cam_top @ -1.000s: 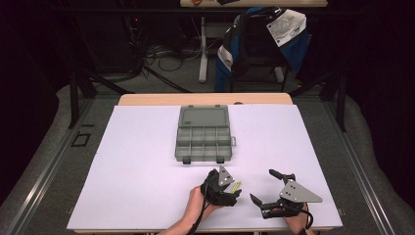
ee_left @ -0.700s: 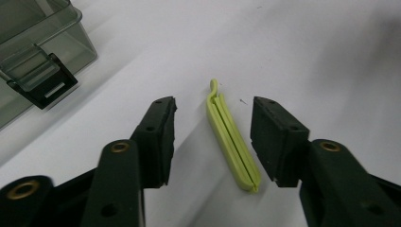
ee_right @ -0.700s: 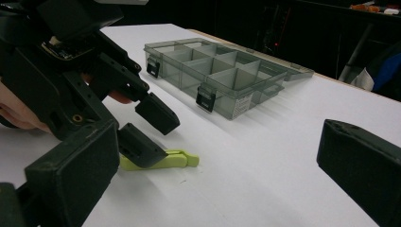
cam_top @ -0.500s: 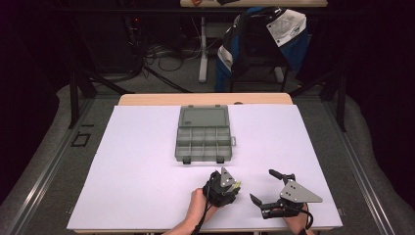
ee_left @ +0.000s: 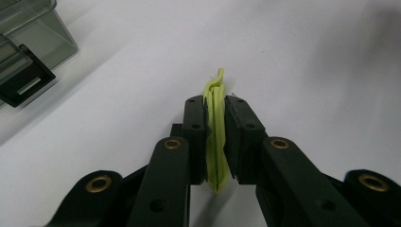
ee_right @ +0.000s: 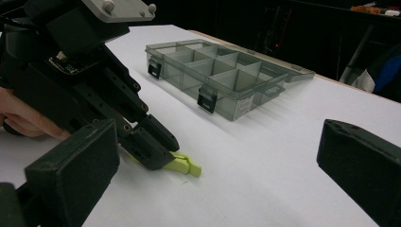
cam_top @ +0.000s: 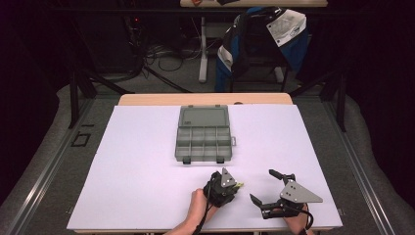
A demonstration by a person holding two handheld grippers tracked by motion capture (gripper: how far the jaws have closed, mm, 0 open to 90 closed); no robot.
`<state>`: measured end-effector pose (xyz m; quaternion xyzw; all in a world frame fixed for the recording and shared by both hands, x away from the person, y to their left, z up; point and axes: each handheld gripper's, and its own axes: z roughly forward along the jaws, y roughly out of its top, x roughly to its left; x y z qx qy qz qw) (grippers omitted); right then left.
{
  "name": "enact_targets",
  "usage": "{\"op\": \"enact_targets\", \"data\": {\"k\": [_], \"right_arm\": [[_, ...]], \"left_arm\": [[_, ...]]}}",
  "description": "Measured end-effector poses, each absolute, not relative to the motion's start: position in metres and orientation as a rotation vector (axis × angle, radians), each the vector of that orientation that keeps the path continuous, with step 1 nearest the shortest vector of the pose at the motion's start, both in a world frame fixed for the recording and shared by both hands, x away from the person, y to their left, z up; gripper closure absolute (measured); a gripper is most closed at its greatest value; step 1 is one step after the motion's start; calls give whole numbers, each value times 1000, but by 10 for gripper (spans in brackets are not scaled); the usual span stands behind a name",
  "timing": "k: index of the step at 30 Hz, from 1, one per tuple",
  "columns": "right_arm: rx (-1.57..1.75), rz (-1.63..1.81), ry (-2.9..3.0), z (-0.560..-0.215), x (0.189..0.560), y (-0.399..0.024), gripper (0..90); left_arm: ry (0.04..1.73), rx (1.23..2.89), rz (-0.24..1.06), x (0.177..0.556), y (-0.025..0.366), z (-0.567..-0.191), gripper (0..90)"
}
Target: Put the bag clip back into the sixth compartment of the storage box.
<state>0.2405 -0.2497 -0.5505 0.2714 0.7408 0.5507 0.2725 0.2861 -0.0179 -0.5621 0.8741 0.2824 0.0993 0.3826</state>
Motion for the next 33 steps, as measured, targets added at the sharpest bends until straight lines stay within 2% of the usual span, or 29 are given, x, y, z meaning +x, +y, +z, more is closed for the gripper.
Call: {"op": "enact_targets", "data": {"k": [16, 33], "right_arm": [[735, 1487, 1995, -551, 241, -250, 0], [735, 1485, 2000, -551, 241, -250, 0]], "left_arm": [[678, 2206, 243, 285, -10, -556, 799], [645, 2191, 270, 285, 16, -546, 802]]}}
